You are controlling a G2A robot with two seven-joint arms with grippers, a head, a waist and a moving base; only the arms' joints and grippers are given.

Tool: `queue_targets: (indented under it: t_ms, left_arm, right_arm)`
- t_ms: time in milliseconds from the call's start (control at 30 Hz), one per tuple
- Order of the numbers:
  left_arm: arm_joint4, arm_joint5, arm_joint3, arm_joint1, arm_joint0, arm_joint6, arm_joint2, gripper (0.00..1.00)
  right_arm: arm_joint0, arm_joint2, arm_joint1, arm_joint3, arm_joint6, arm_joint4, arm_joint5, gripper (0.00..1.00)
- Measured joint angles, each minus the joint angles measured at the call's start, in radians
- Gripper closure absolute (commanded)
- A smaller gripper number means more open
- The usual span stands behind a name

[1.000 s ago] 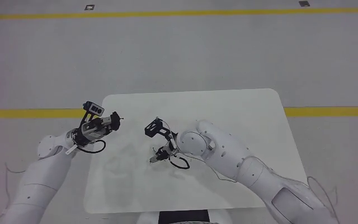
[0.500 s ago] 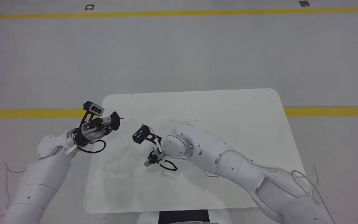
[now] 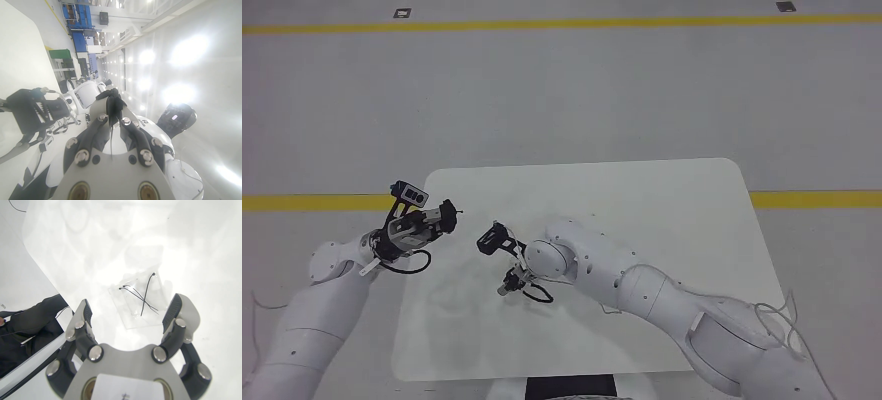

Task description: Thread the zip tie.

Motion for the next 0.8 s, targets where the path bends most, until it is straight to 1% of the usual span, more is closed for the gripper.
queue_targets:
  t_ms: [100,200,233,267,300,367,533,733,800]
  left_arm:
    - [0.000,0.000,0.000,0.000,0.000,0.000,0.000,1.00]
    - [0.000,0.000,0.000,0.000,0.000,0.000,0.000,1.00]
    - [0.000,0.000,0.000,0.000,0.000,0.000,0.000,1.00]
    - [0.000,0.000,0.000,0.000,0.000,0.000,0.000,1.00]
    - [0.000,0.000,0.000,0.000,0.000,0.000,0.000,1.00]
    - [0.000,0.000,0.000,0.000,0.000,0.000,0.000,1.00]
    - [0.000,0.000,0.000,0.000,0.000,0.000,0.000,1.00]
    - [0.000,0.000,0.000,0.000,0.000,0.000,0.000,1.00]
    - [0.000,0.000,0.000,0.000,0.000,0.000,0.000,1.00]
  right_arm:
    - [-0.012,-0.003,0.001,-0.011,-0.017,-0.028,0.006,0.00]
    - [-0.015,-0.010,0.001,-0.038,0.008,-0.081,0.046,0.00]
    - [-0.017,-0.012,0.001,-0.049,0.019,-0.099,0.063,0.07]
    - [-0.019,-0.013,0.000,-0.056,0.025,-0.110,0.072,0.40]
    - [-0.021,-0.013,0.000,-0.061,0.030,-0.120,0.079,0.53]
    - [-0.027,-0.011,0.000,-0.072,0.037,-0.139,0.093,0.59]
    - [-0.044,0.000,0.004,-0.102,0.050,-0.177,0.106,0.75]
    - [-0.064,0.010,0.008,-0.121,0.078,-0.217,0.121,0.86]
    - [-0.069,0.013,0.007,-0.118,0.079,-0.225,0.120,0.92]
